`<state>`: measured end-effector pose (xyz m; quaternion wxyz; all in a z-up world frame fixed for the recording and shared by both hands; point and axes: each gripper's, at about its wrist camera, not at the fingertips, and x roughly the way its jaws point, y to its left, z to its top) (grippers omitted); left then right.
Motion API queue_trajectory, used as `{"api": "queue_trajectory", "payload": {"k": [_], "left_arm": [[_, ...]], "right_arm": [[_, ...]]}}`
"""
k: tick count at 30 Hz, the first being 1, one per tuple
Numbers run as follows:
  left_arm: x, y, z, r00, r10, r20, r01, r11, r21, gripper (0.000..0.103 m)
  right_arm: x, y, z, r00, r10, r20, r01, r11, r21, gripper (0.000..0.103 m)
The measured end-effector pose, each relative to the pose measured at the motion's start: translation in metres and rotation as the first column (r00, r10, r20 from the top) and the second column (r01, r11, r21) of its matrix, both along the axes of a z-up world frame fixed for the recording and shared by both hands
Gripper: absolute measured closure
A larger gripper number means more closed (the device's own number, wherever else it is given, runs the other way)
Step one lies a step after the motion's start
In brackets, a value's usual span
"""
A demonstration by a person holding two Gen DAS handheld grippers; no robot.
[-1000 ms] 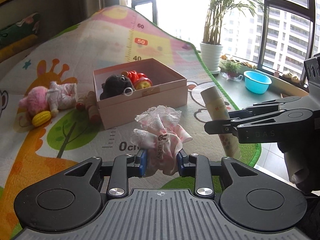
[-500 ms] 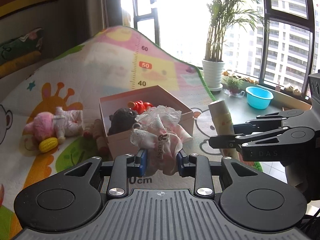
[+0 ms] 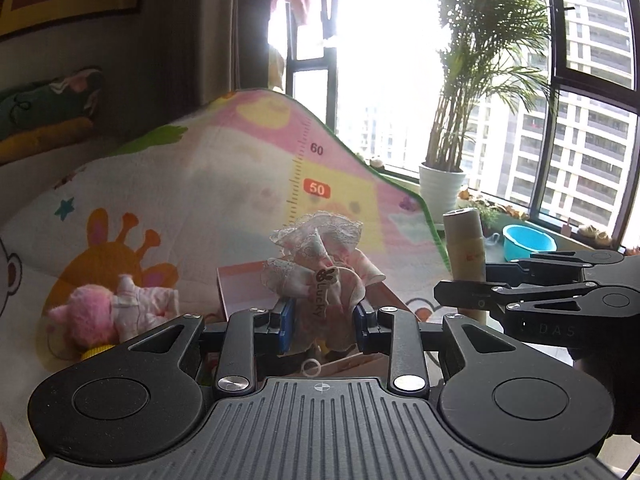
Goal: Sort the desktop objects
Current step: 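Lower the tube into the pink box and open the right tool while the left tool drops the cloth in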
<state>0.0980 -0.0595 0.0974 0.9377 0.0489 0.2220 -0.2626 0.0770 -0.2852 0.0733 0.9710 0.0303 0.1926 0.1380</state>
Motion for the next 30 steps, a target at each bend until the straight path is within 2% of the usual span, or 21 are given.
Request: {"api": "queue_trajectory", "payload": {"k": [6,12,14,21,22,25,30], "left_arm": [[0.046,-0.014,-0.007,0.999,0.009,-0.048,-0.008,1.0,0.007,0.07],[0.081,-0.028,-0.014,0.999,-0.006,-0.039,0.008,0.999,0.052,0.07],[0.091,-0.031,-0.019,0.999,-0.012,-0.039,0.015,0.998,0.063,0.069],[0.131,-0.038,-0.046,0.993,-0.018,-0.118,0.026,0.997,0.072,0.068],[0.137,-0.038,-0.051,0.991,-0.017,-0.13,0.027,0.997,0.073,0.065],[0.145,-0.037,-0.061,0.985,-0.046,-0.164,0.055,0.997,0.052,0.033],[0.145,-0.023,-0.058,0.989,-0.042,-0.139,0.046,0.999,0.025,0.027]], "right_arm": [[0.054,0.007,0.0,0.999,-0.017,-0.029,0.016,1.0,-0.01,0.066],[0.095,0.011,-0.004,0.999,-0.025,-0.045,0.023,0.999,-0.041,0.066],[0.108,0.009,-0.009,0.998,-0.029,-0.057,0.026,0.998,-0.051,0.066],[0.149,0.003,-0.036,0.988,-0.05,-0.144,0.045,0.998,-0.039,0.066],[0.153,0.002,-0.04,0.987,-0.05,-0.154,0.046,0.999,-0.03,0.065],[0.157,-0.001,-0.049,0.984,-0.056,-0.172,0.057,0.998,-0.002,0.039],[0.158,0.0,-0.051,0.984,-0.067,-0.165,0.067,0.998,-0.007,0.038]]}}
